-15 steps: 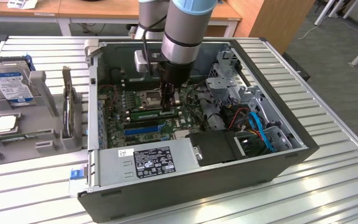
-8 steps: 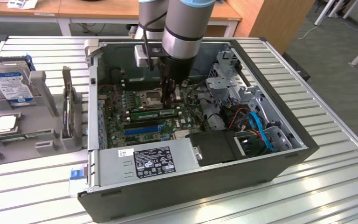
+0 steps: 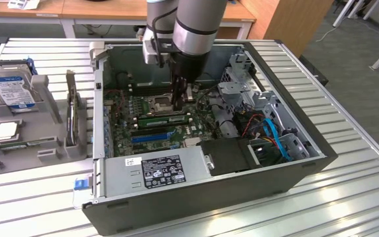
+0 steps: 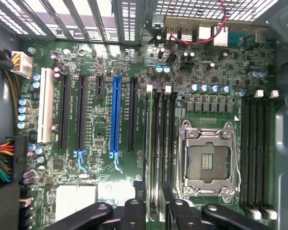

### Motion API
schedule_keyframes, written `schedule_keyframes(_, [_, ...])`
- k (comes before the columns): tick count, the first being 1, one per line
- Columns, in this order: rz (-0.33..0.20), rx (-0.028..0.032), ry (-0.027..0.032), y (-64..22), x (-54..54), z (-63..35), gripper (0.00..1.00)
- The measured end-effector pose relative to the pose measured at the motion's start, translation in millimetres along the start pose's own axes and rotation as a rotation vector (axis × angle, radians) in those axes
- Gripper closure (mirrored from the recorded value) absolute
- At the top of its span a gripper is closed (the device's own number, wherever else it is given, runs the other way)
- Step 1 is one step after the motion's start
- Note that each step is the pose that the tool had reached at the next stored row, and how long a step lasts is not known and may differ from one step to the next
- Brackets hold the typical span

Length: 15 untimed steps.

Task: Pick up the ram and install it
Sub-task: 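Insert the ram into the slot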

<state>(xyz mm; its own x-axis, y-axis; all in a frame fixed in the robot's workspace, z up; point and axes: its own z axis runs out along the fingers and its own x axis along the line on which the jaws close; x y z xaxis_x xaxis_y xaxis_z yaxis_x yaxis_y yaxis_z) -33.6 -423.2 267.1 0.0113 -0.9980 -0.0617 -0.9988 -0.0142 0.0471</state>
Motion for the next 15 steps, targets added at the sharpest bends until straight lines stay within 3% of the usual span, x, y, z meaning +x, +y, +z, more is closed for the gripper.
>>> schedule_keyframes(15, [0.0,0.0,-0.0001,0.5,-2.1,-33.3,0.74])
